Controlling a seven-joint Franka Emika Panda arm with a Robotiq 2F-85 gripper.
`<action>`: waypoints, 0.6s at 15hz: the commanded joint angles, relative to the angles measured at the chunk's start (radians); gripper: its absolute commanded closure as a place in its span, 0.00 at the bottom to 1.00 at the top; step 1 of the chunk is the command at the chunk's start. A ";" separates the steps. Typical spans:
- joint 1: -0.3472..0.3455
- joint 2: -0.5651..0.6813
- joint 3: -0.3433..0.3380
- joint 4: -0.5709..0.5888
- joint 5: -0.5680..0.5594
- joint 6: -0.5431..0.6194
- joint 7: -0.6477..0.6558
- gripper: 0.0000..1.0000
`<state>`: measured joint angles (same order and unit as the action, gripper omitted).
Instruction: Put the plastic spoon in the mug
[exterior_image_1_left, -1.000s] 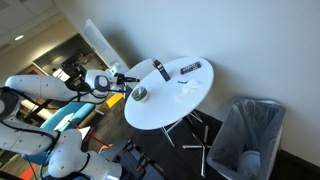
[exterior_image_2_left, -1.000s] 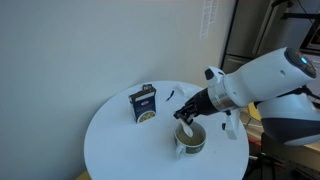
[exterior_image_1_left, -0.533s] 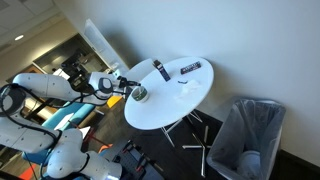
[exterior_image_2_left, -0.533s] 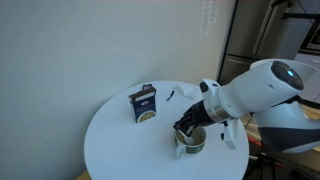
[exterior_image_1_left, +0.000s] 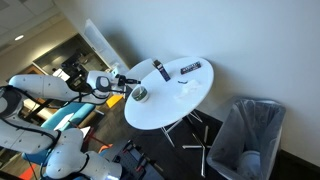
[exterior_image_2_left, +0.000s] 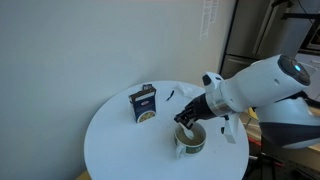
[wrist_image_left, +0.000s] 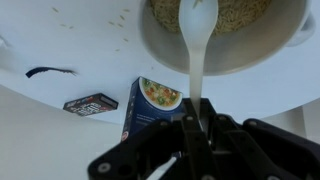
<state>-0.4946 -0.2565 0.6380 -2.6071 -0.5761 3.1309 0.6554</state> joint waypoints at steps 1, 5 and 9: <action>-0.022 0.006 0.017 0.006 -0.011 0.019 0.011 0.97; 0.000 0.076 0.006 0.017 -0.009 0.060 -0.017 0.97; 0.088 0.139 -0.040 0.009 0.024 0.079 -0.045 0.97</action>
<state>-0.4665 -0.1728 0.6348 -2.6041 -0.5753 3.1805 0.6478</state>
